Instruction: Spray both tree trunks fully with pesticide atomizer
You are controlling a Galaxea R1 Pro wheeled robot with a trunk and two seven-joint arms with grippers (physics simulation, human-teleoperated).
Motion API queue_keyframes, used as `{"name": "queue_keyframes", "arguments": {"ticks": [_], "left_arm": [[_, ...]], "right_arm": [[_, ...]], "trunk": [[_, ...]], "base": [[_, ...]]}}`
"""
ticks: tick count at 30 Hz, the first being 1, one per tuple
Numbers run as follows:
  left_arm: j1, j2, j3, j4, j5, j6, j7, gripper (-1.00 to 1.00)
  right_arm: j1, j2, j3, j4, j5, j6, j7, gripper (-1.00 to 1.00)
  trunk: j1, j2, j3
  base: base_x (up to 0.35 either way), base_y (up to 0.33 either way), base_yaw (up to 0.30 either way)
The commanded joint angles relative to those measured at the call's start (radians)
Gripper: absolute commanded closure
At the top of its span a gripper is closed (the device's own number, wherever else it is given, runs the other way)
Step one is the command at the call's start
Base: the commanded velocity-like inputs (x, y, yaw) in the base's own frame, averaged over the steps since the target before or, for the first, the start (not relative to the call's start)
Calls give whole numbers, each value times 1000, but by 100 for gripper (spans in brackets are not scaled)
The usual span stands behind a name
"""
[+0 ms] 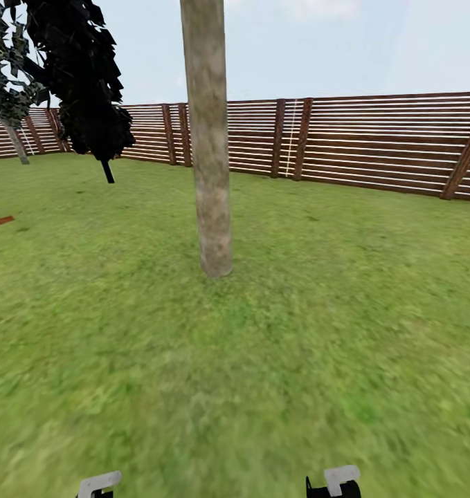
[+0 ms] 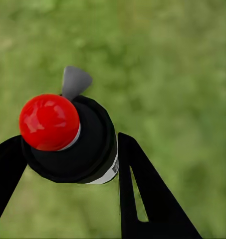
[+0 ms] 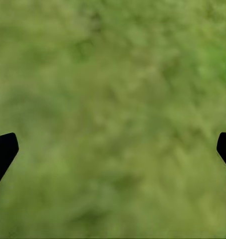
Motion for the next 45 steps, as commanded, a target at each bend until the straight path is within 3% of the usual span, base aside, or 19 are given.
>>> {"name": "queue_keyframes", "arguments": {"ticks": [1,27,45], "left_arm": [[-1,0,2,1,-6,-4,3,100],[0,2,3,-14,-2,-4,3,100],[4,6,3,-13,-7,-3,3,100]], "right_arm": [[-1,-1,8,2,7,0,-10,-100],[-1,-9,10,3,11,0,-7,-100],[-1,3,12,3,9,0,-9,-100]], "trunk": [[0,0,-1],[0,0,-1],[0,0,-1]], "base": [[340,0,0],[340,0,0],[340,0,29]]}}
